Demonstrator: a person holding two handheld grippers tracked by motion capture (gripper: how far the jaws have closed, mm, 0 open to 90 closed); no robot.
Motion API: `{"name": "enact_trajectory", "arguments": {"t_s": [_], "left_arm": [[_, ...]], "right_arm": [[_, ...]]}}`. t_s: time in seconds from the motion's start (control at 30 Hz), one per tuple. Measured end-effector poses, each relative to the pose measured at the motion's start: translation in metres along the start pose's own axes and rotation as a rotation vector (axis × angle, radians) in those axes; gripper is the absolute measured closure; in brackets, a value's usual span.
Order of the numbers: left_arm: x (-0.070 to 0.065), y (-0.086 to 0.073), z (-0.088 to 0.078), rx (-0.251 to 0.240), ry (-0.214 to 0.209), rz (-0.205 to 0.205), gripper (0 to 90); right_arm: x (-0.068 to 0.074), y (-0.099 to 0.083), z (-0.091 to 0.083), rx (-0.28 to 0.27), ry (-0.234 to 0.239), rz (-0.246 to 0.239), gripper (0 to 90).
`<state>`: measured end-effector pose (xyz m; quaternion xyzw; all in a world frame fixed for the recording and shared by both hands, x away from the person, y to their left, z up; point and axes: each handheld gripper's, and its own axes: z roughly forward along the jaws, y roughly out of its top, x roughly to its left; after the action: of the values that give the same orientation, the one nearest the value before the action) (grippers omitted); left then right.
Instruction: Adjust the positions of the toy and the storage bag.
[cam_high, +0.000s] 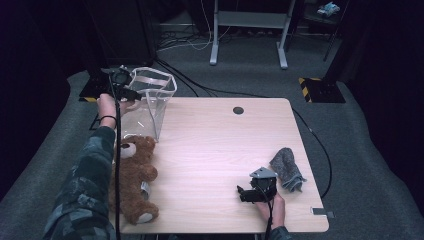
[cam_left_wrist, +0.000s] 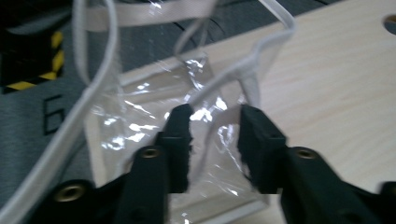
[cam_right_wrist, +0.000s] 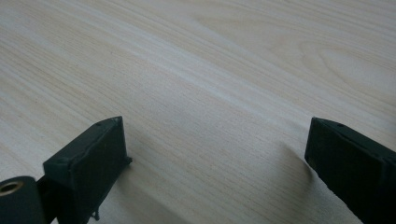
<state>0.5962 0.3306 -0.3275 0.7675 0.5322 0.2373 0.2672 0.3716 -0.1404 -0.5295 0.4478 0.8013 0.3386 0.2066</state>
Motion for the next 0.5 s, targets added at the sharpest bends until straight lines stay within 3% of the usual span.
{"name": "enact_trajectory", "arguments": {"t_s": [0.03, 0.07, 0.2, 0.3, 0.4, 0.5], "left_arm": [[0.000, 0.000, 0.000, 0.000, 0.000, 0.000, 57.5], [0.004, 0.000, -0.003, -0.016, 0.031, -0.025, 53.5], [0.010, 0.000, -0.007, -0.046, 0.077, -0.050, 46.7], [0.016, 0.000, -0.005, -0.017, 0.089, -0.045, 43.4], [0.021, -0.003, 0.000, 0.012, 0.068, -0.068, 41.3], [0.020, -0.008, 0.007, 0.064, 0.040, -0.070, 48.5]], "right_arm": [[0.000, 0.000, 0.000, 0.000, 0.000, 0.000, 4.9], [0.000, 0.000, 0.000, 0.000, 0.003, 0.002, 4.9], [0.000, 0.000, 0.000, -0.001, 0.003, 0.003, 4.9], [0.000, 0.000, 0.000, 0.000, 0.003, 0.004, 4.9], [0.000, 0.000, 0.000, 0.001, 0.000, -0.001, 4.9], [0.000, 0.000, 0.000, 0.001, 0.000, -0.002, 4.9]]}}
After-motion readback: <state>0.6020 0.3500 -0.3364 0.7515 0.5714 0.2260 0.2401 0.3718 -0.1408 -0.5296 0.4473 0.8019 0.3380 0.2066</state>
